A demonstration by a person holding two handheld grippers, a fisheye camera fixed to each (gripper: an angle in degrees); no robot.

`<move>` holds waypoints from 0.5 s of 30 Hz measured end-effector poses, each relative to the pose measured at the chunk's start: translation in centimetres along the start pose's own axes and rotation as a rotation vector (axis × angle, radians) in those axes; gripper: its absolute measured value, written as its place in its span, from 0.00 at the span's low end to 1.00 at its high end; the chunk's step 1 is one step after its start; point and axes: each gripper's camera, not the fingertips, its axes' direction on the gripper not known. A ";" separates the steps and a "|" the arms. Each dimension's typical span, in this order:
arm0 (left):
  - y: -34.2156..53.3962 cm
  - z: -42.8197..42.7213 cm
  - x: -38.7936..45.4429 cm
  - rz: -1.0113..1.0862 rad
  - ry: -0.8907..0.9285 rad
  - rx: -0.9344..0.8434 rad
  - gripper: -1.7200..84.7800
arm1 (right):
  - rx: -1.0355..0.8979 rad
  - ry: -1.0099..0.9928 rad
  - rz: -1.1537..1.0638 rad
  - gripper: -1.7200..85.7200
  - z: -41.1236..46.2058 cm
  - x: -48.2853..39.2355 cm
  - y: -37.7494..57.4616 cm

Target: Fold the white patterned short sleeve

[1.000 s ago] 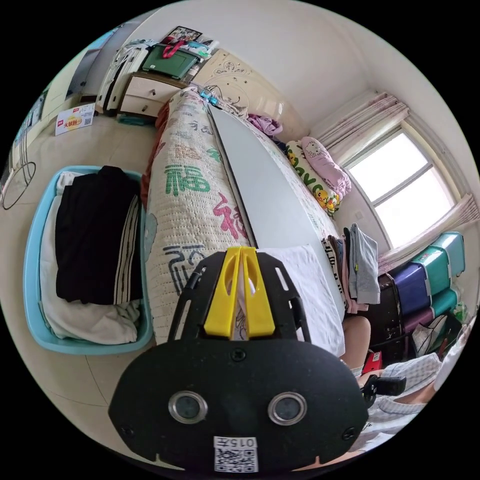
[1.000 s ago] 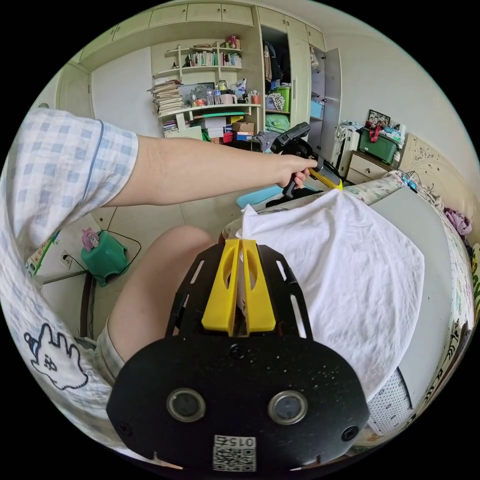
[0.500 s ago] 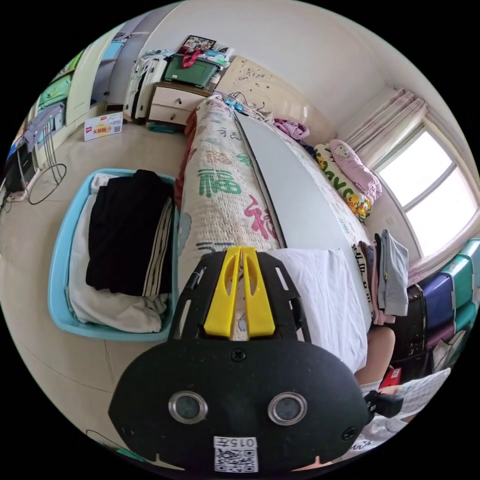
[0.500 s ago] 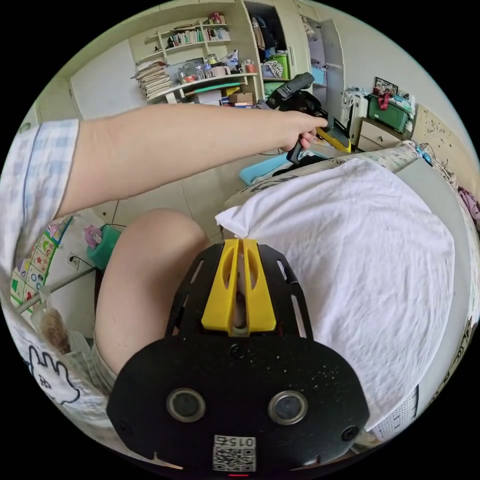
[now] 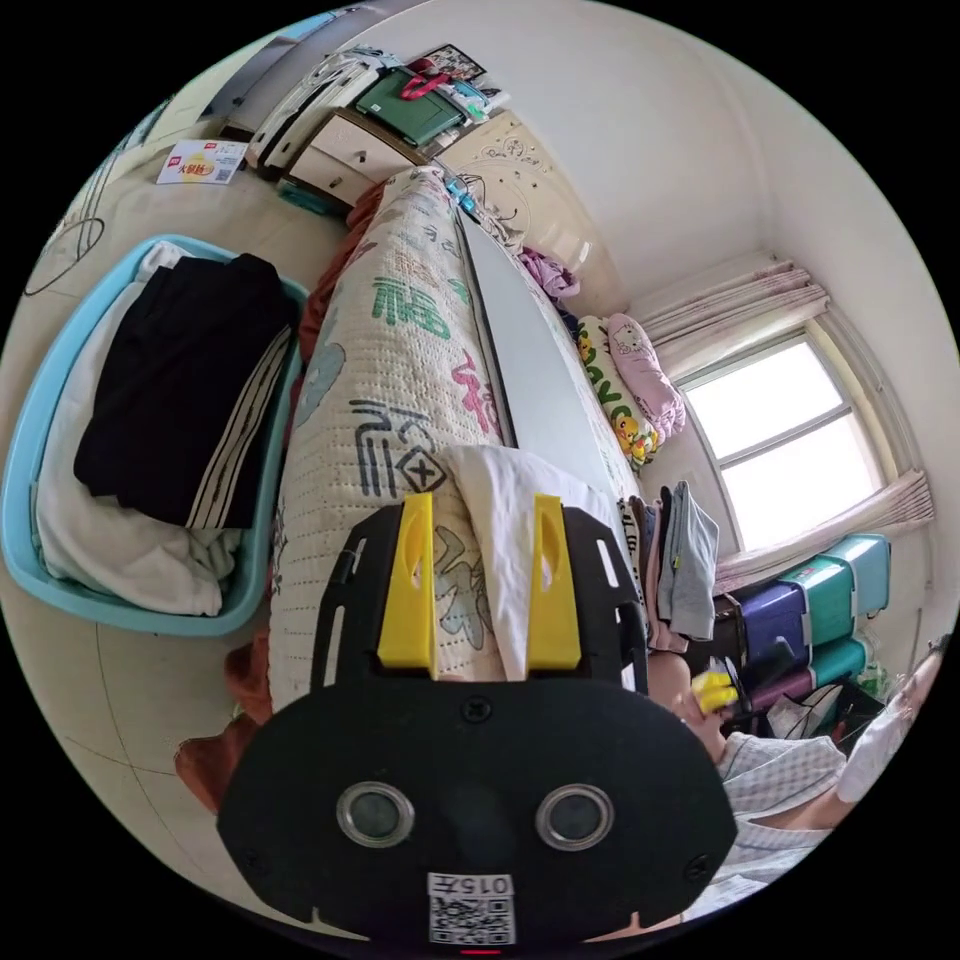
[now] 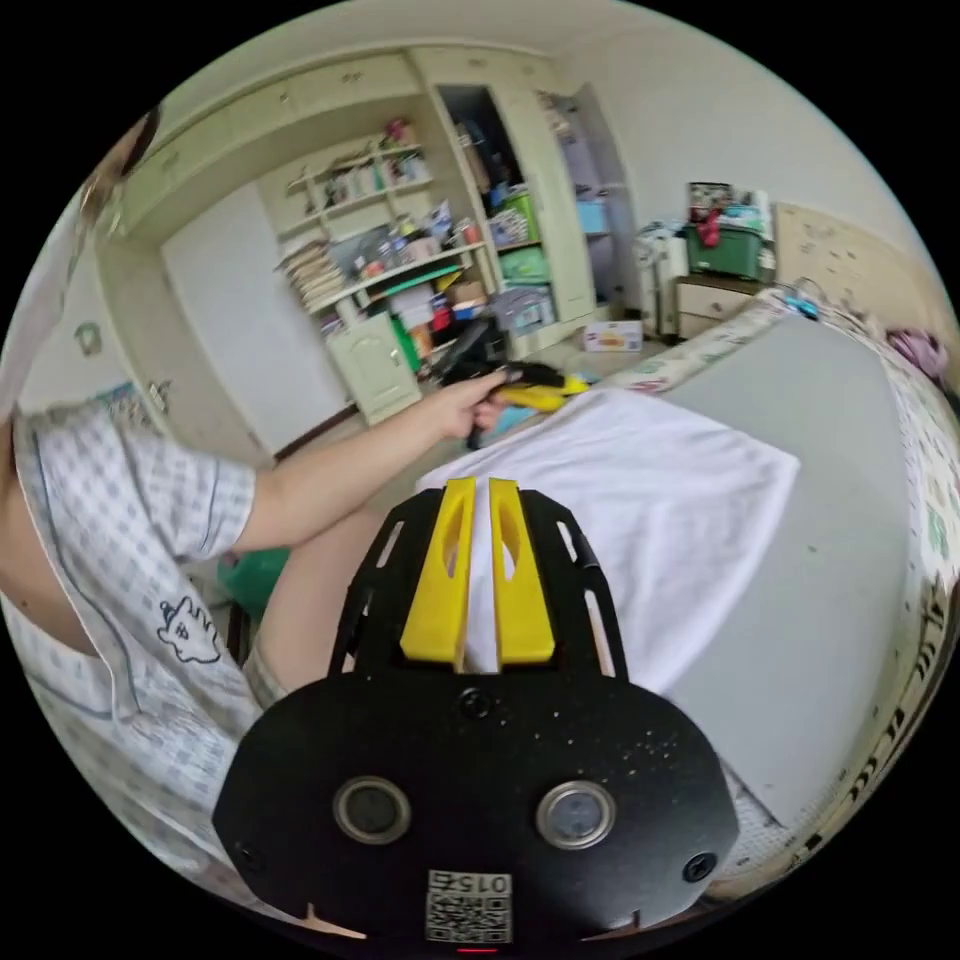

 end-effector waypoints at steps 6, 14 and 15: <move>-1.1 0.3 -1.3 -0.011 0.070 -0.024 0.18 | 0.110 0.187 0.348 0.13 -6.9 16.0 -11.5; -1.3 0.0 -2.5 0.000 0.176 -0.049 0.18 | 0.005 0.109 0.591 0.15 -0.6 24.6 -28.1; -1.2 -0.1 -2.6 0.009 0.207 -0.069 0.18 | -0.028 0.091 0.601 0.15 0.4 24.7 -29.9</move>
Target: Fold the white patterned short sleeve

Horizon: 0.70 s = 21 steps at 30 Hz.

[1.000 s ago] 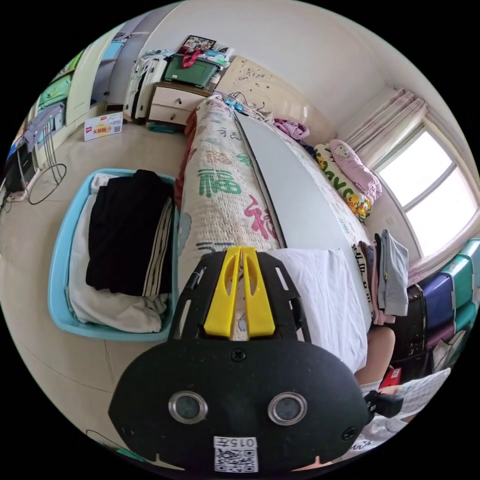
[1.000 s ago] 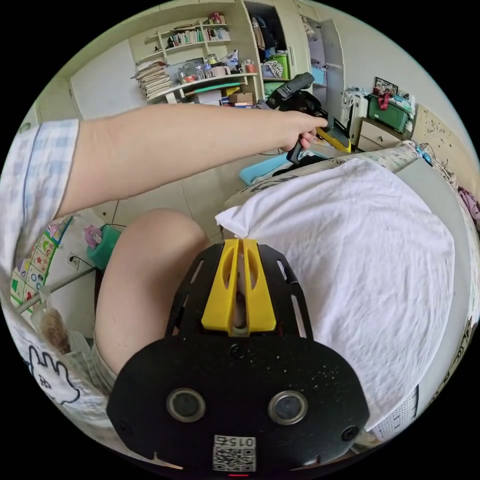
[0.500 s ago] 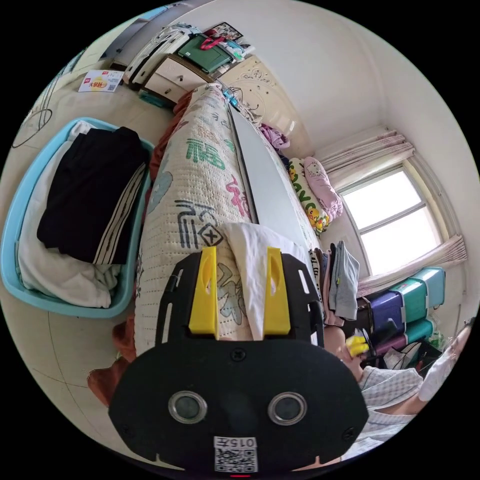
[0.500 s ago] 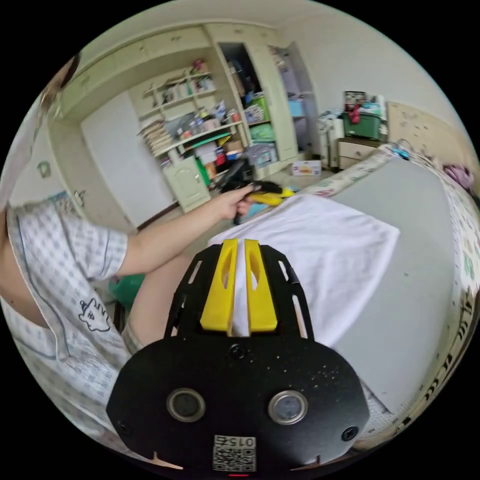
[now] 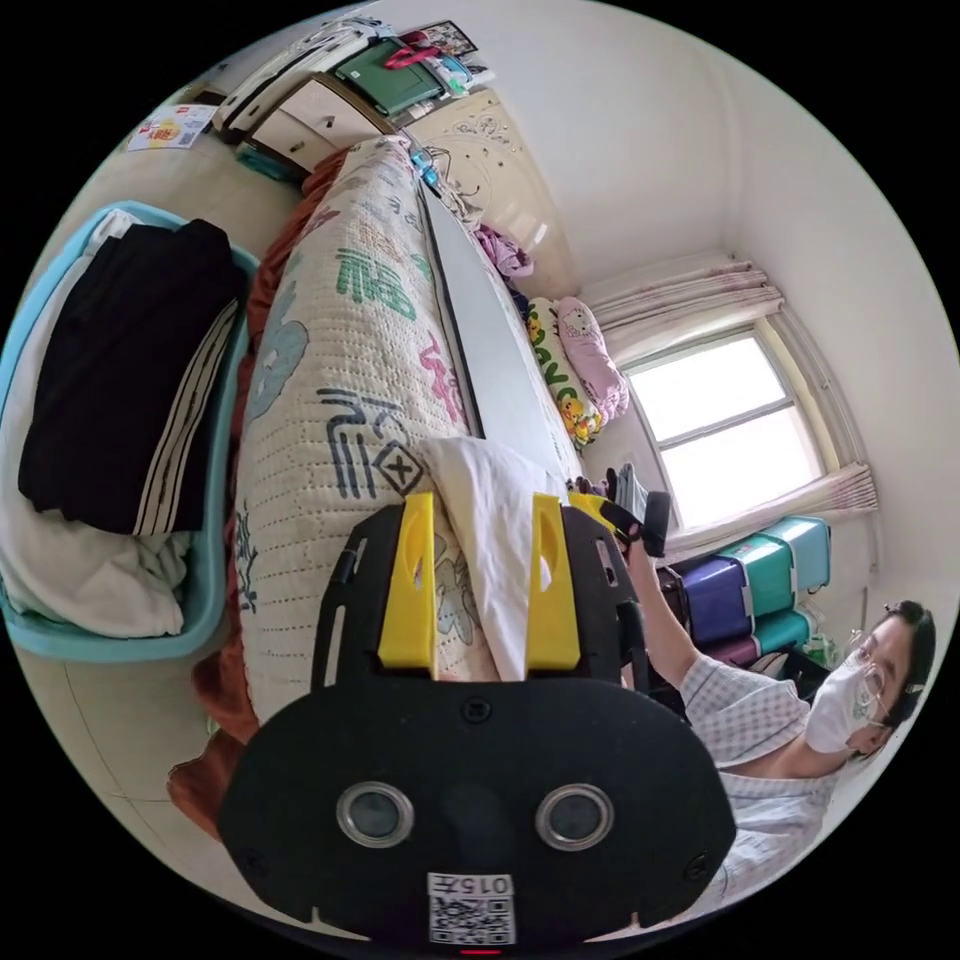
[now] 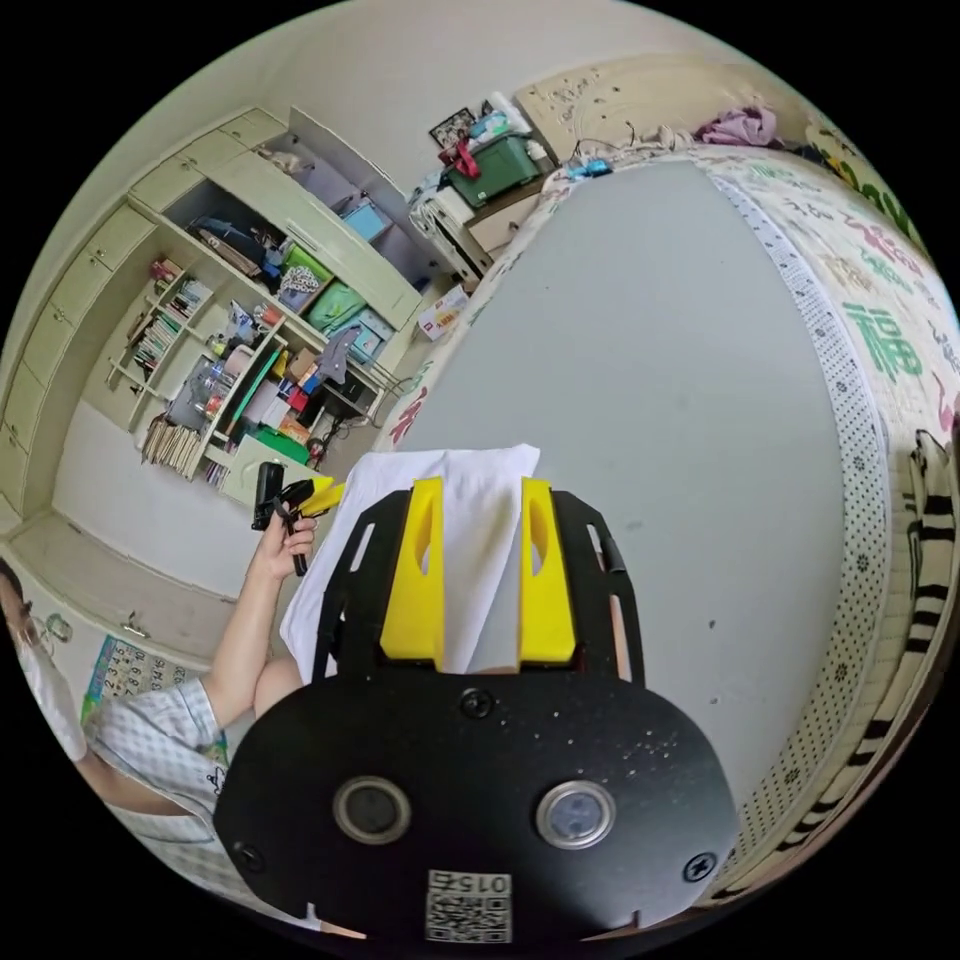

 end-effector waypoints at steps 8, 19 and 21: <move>-0.6 2.1 -0.8 -0.005 0.045 -0.047 0.14 | -0.087 -0.066 0.033 0.14 3.6 -7.3 -4.9; 1.5 2.1 1.4 0.078 0.033 -0.040 0.06 | 0.006 -0.166 0.041 0.04 3.3 -18.9 -0.8; 2.7 0.9 3.4 0.140 0.033 -0.008 0.05 | 0.070 -0.212 -0.008 0.04 1.3 -22.4 1.6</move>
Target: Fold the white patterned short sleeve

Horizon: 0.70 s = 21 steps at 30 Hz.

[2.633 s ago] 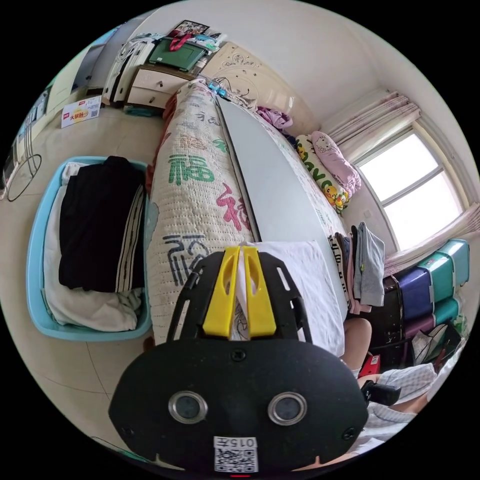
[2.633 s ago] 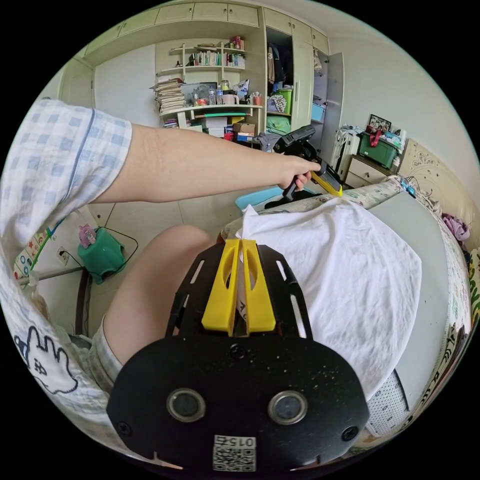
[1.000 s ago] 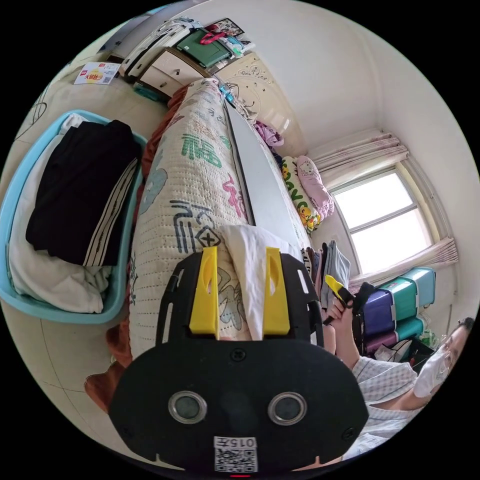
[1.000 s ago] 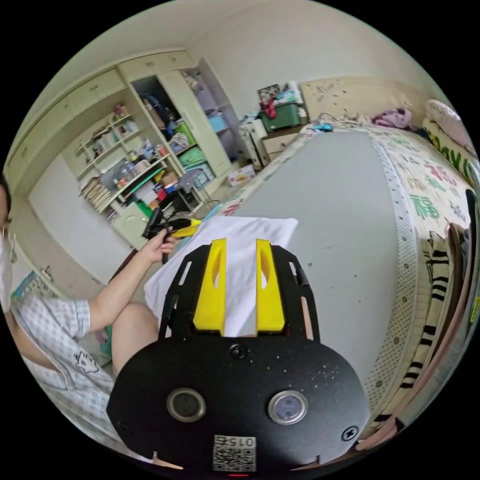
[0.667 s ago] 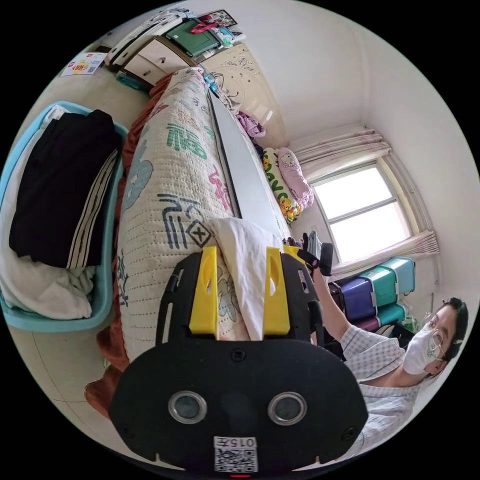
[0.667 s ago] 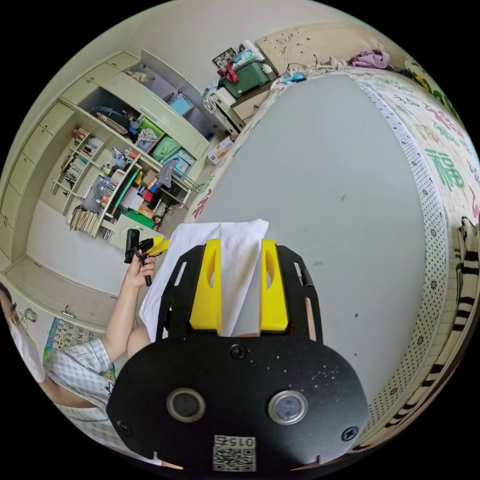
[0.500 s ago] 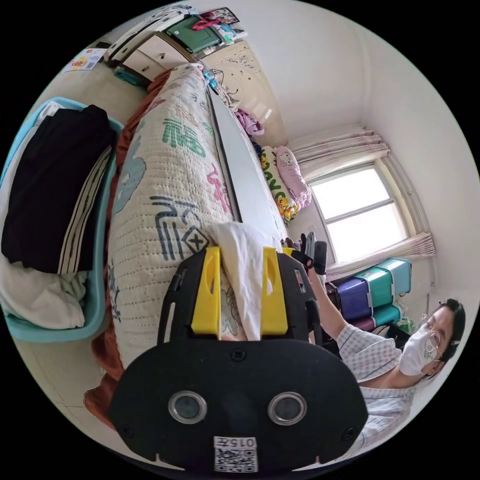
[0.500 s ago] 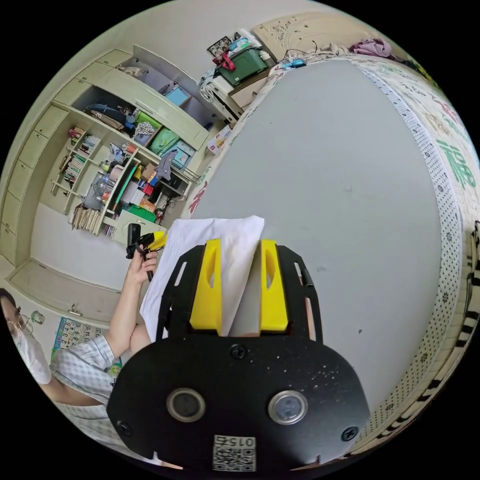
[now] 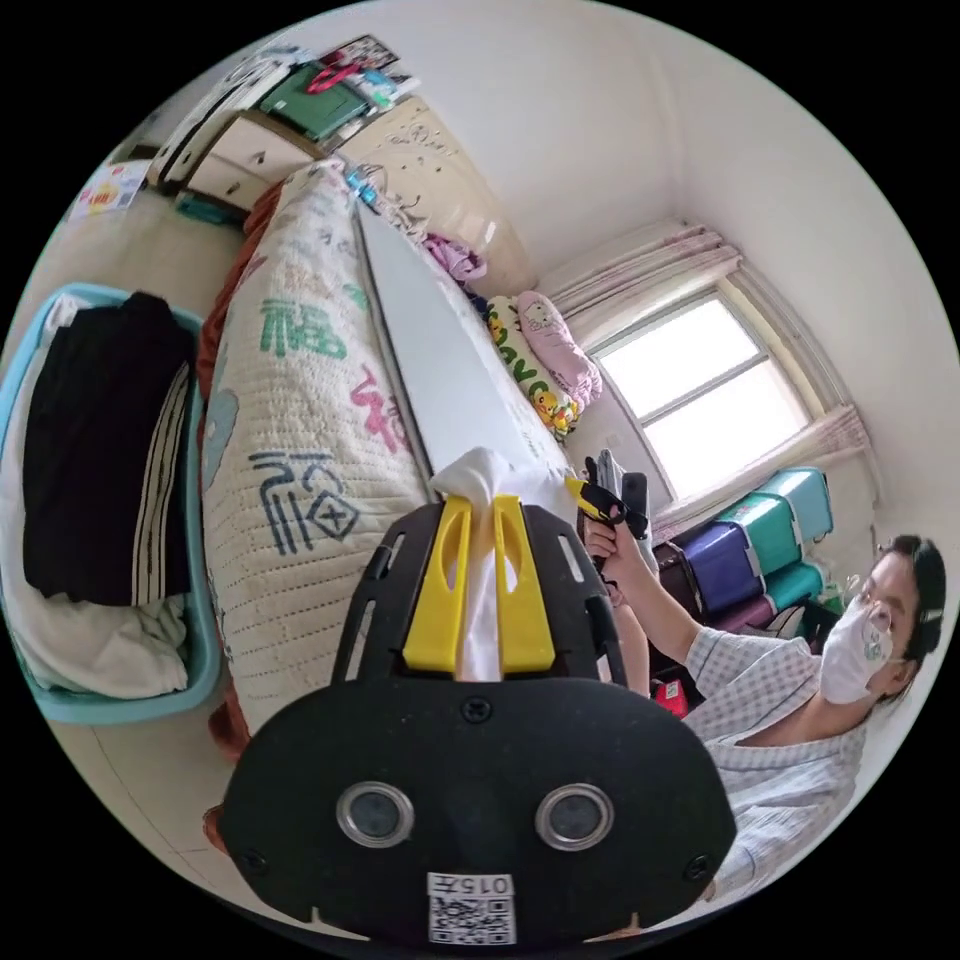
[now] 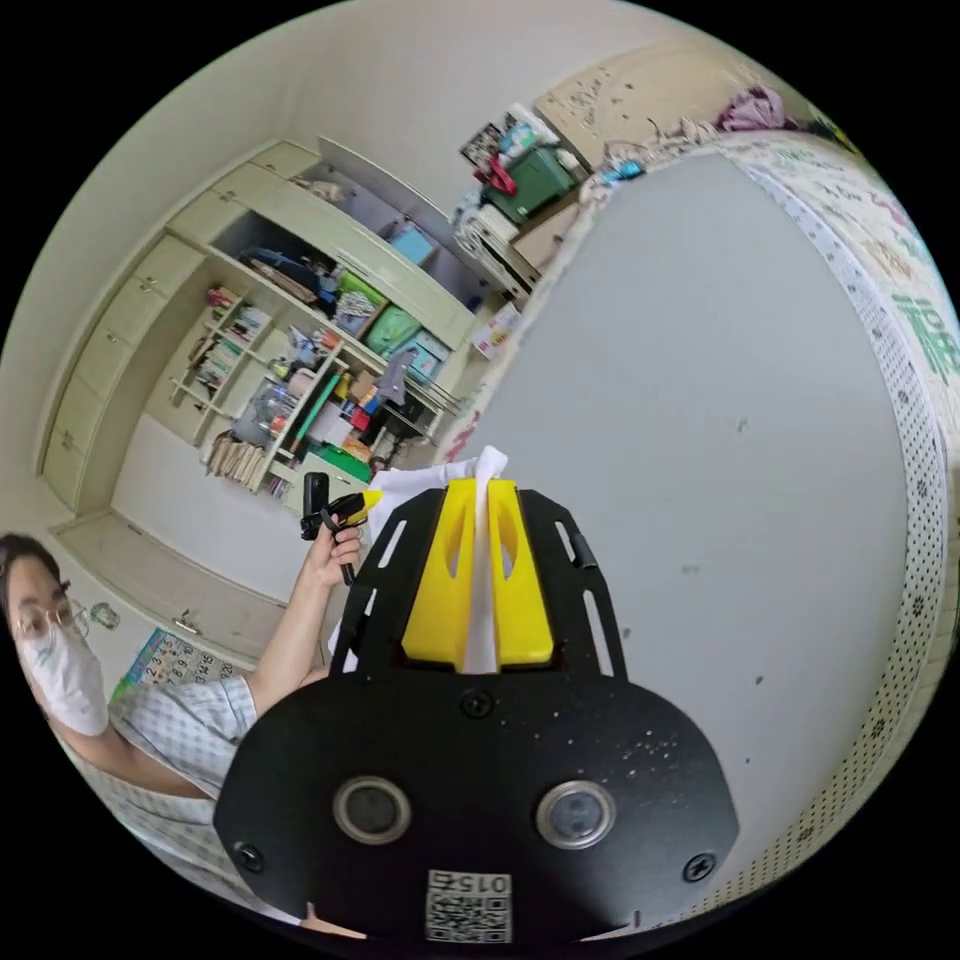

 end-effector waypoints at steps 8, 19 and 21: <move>6.5 -5.8 14.7 0.357 0.047 0.232 0.04 | 0.244 -0.078 -0.307 0.03 -11.5 -21.8 16.5; 14.5 0.0 34.6 0.687 0.171 0.230 0.04 | 0.567 0.077 -0.486 0.03 -31.3 -38.5 44.5; 14.9 2.1 37.0 0.723 0.212 0.210 0.04 | 0.611 0.120 -0.498 0.03 -34.4 -39.9 48.9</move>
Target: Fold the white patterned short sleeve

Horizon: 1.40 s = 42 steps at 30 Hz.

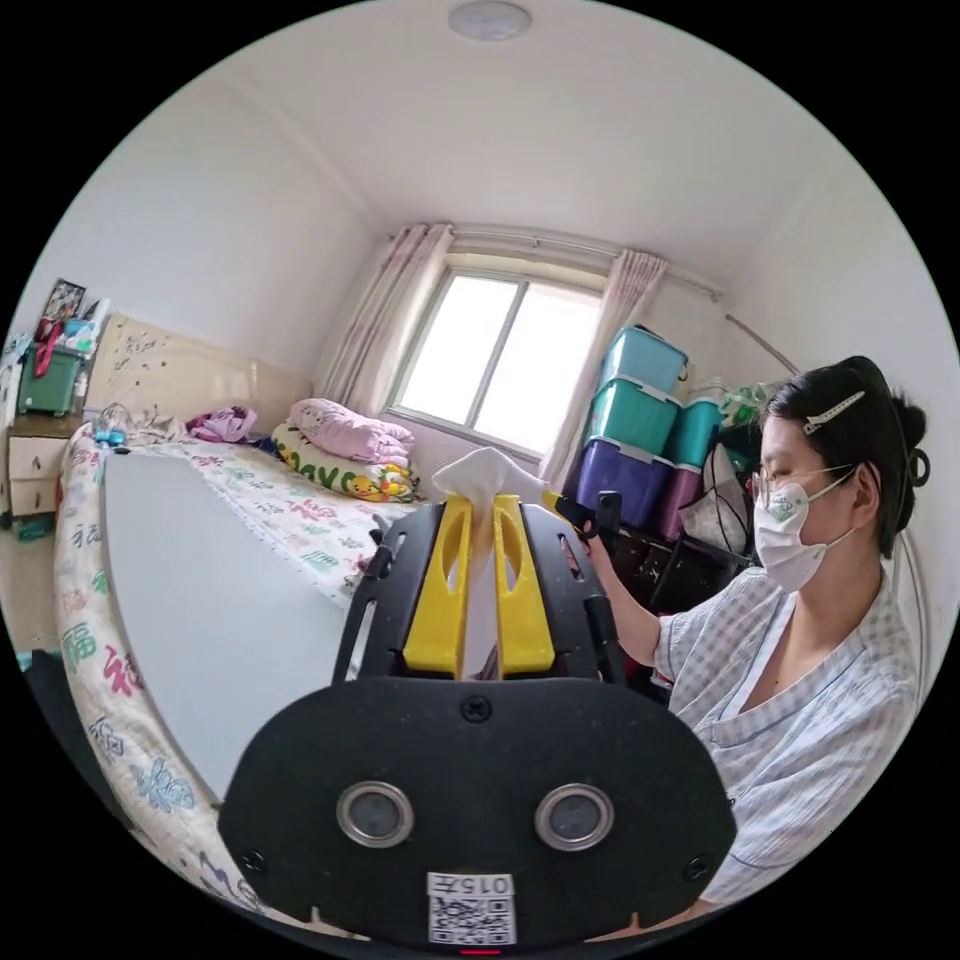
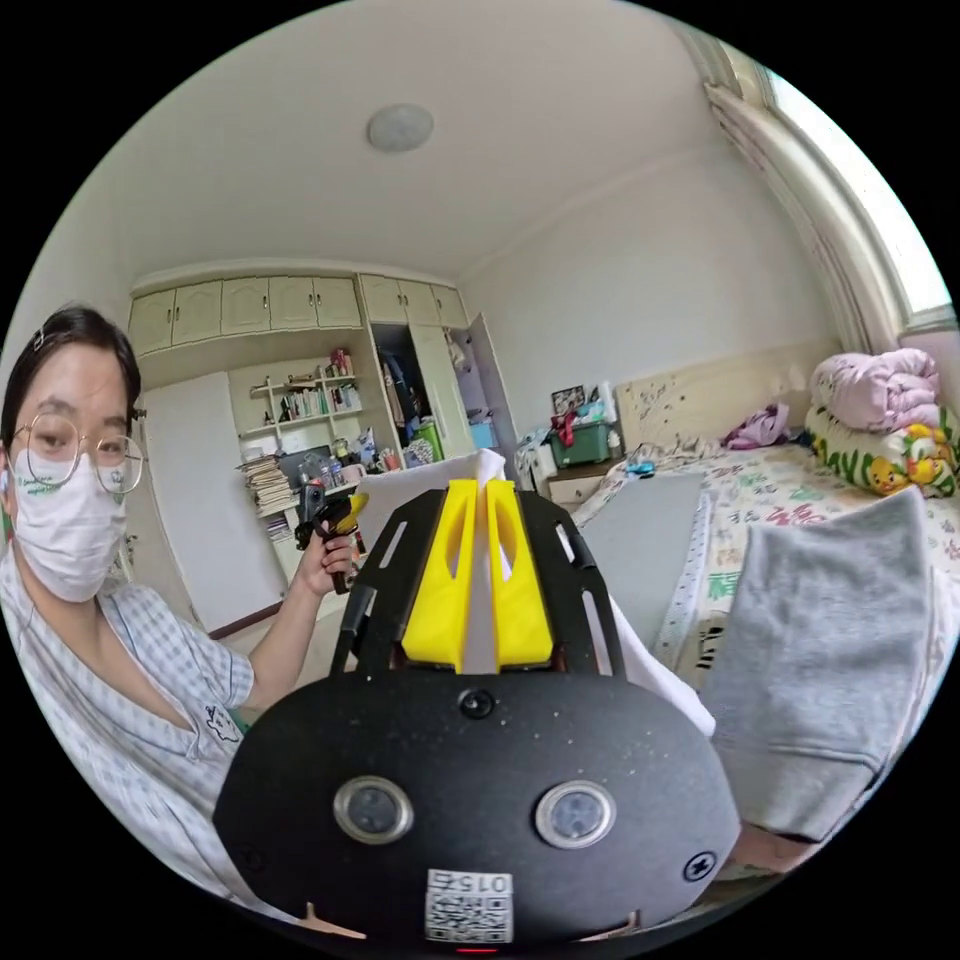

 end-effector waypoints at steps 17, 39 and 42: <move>7.2 14.0 -0.6 -0.121 0.137 -0.057 0.04 | -0.178 -0.095 0.069 0.02 -20.6 -6.4 1.0; 31.2 23.5 -1.7 -0.352 0.734 -0.415 0.05 | -0.344 -0.431 0.042 0.02 -43.8 -23.0 20.8; 30.7 25.9 -1.8 -0.293 0.692 -0.456 0.05 | -0.325 -0.440 0.010 0.02 -47.1 -22.8 22.8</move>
